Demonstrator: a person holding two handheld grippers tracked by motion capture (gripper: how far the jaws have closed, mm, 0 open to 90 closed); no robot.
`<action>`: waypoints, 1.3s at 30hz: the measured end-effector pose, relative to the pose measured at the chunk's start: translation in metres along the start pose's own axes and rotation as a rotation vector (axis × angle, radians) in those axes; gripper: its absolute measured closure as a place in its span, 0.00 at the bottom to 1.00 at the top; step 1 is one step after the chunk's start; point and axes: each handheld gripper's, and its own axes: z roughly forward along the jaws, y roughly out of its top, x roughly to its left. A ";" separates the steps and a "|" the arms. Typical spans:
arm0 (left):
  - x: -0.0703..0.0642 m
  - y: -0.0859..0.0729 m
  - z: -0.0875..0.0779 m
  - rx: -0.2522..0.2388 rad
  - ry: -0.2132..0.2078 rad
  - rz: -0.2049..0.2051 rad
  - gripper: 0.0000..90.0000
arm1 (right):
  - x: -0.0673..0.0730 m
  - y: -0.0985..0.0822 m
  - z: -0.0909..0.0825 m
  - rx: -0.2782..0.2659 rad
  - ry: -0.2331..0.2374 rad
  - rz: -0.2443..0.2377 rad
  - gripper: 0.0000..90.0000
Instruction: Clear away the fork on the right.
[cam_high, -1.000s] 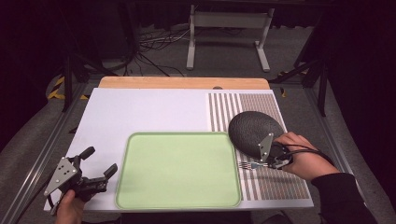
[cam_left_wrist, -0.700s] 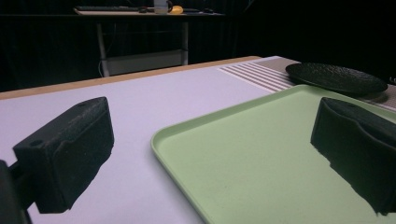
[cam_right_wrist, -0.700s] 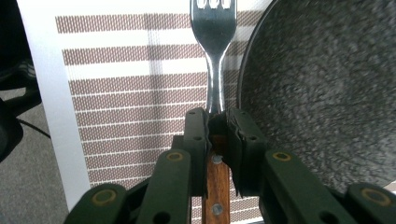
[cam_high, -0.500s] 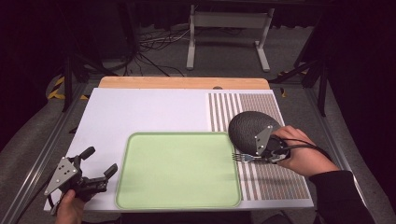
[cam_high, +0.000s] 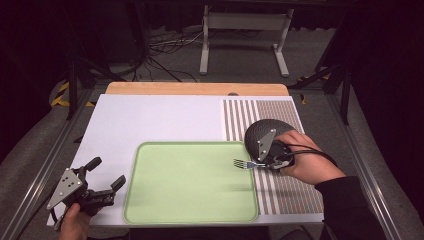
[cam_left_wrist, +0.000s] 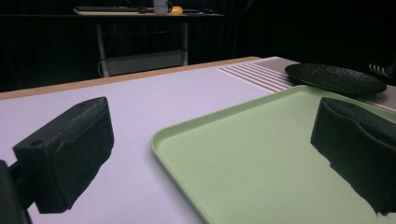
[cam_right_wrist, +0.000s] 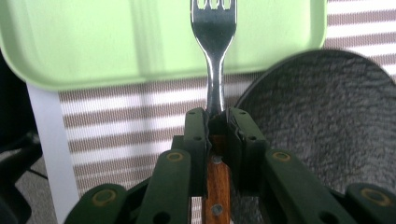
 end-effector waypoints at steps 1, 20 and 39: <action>0.000 0.000 0.000 -0.003 0.000 -0.002 0.00 | -0.001 0.003 0.000 -0.004 0.000 -0.004 0.87; 0.000 0.001 -0.001 -0.007 0.000 -0.003 0.00 | -0.002 0.037 0.006 -0.090 0.012 0.082 0.87; 0.000 0.001 -0.001 -0.009 0.000 -0.004 0.00 | 0.008 0.057 0.020 -0.124 0.062 0.446 0.87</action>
